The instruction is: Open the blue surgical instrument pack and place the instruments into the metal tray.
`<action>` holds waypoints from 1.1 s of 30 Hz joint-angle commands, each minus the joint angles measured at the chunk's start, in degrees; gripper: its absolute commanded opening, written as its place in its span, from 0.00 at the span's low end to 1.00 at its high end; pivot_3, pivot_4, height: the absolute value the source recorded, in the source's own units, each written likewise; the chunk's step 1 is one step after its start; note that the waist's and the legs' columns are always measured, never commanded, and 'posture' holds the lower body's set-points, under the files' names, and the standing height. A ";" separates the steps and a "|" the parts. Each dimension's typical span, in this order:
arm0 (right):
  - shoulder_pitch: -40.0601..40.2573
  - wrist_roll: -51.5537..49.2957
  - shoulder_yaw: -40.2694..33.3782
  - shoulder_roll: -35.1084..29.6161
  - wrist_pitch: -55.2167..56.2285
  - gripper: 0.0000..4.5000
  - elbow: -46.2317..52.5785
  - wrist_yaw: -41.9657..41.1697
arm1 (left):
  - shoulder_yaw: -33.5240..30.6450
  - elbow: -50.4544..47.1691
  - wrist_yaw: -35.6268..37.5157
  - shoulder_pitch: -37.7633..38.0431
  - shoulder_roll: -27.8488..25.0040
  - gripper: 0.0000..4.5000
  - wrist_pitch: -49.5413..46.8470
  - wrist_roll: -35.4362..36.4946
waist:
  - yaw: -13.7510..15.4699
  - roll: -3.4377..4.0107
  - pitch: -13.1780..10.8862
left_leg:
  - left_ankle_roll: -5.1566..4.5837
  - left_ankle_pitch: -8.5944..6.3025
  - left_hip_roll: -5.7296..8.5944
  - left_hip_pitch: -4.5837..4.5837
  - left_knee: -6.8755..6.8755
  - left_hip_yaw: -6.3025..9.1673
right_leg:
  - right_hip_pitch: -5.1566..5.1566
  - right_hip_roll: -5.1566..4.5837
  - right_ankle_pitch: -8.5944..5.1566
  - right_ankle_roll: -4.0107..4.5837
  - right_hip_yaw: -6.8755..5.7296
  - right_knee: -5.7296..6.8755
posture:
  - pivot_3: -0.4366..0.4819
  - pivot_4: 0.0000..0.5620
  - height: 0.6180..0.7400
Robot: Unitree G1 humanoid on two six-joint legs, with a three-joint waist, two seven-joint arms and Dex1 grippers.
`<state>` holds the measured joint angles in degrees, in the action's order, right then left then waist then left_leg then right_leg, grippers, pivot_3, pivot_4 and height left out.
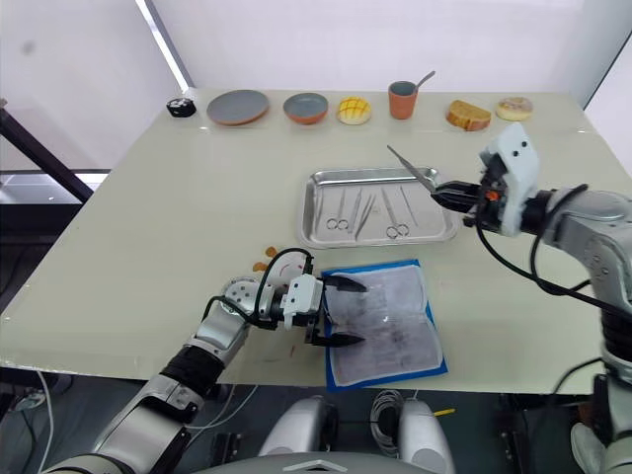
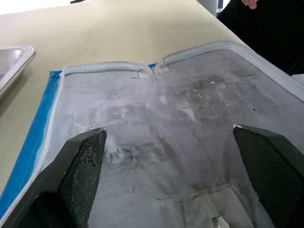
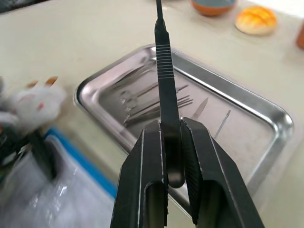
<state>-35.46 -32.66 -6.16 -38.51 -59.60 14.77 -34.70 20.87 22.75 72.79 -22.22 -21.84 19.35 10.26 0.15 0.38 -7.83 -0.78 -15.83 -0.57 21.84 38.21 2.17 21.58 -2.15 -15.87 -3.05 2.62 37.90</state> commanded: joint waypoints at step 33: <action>-8.00 16.79 2.94 25.47 6.29 0.25 -26.11 23.60 | 0.80 -0.99 -1.83 5.62 -3.38 1.00 -4.74 -3.49 | -2.52 0.13 0.01 | -0.01 0.01 0.00 -0.08 -0.25 -0.04 | 0.10 0.19 -0.03 0.04 0.04 0.05 | 0.48 0.27 1.00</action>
<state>-41.74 -16.04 -3.18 -13.03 -55.01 -12.51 -10.45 19.66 18.43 71.61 -18.81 -24.37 16.92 10.89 -2.37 0.51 -7.81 -0.80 -15.83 -0.57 21.76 37.96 2.12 21.68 -1.97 -15.90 -3.01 2.67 37.94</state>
